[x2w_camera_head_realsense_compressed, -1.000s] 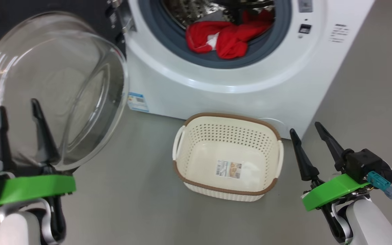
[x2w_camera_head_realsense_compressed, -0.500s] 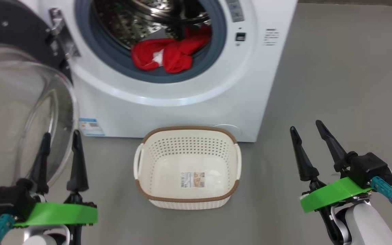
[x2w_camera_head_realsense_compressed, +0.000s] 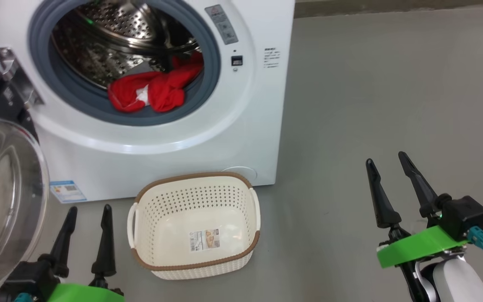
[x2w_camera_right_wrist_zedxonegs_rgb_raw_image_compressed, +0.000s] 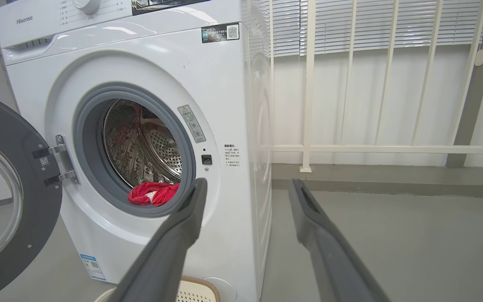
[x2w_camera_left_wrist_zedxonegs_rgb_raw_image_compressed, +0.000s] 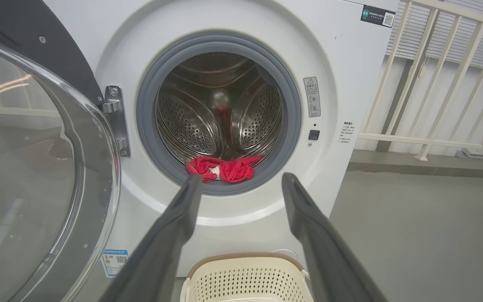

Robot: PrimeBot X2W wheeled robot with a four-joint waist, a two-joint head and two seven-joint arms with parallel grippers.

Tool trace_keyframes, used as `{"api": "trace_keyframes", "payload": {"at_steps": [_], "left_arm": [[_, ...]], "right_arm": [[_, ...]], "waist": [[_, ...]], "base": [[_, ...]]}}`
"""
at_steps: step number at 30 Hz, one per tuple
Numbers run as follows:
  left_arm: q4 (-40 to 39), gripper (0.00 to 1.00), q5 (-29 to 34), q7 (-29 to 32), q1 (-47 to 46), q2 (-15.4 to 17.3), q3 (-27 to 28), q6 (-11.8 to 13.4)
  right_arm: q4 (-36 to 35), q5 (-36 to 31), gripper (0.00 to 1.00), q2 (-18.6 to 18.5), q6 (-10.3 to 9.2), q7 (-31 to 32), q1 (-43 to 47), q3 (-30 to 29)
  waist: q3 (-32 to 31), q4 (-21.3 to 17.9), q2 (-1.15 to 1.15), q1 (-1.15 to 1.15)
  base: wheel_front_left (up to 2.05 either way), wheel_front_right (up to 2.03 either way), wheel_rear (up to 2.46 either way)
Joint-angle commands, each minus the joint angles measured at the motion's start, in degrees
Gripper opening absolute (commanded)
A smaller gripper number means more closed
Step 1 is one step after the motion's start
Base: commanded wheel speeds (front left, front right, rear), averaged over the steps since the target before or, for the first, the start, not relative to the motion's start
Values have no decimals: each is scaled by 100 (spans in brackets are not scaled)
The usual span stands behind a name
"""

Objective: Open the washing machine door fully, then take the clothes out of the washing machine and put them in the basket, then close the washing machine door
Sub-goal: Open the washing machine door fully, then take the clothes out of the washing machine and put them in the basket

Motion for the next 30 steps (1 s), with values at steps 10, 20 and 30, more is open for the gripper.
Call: {"api": "trace_keyframes", "payload": {"at_steps": [10,20,30], "left_arm": [[-69,100,251,-68,156,74,124,-73],[-1,100,209,-68,262,22,206,-97],[91,100,356,-69,284,-8,229,-15]], "right_arm": [[-191,-117,100,-94,36,-37,259,9],[-194,-159,100,-118,36,-37,388,-24],[-175,-140,100,-145,36,-37,428,-47]], "waist": [[-171,-241,0,0],[-241,-342,0,0],[-277,-348,0,0]], "base": [[0,0,0],[0,0,0],[0,0,0]]}}
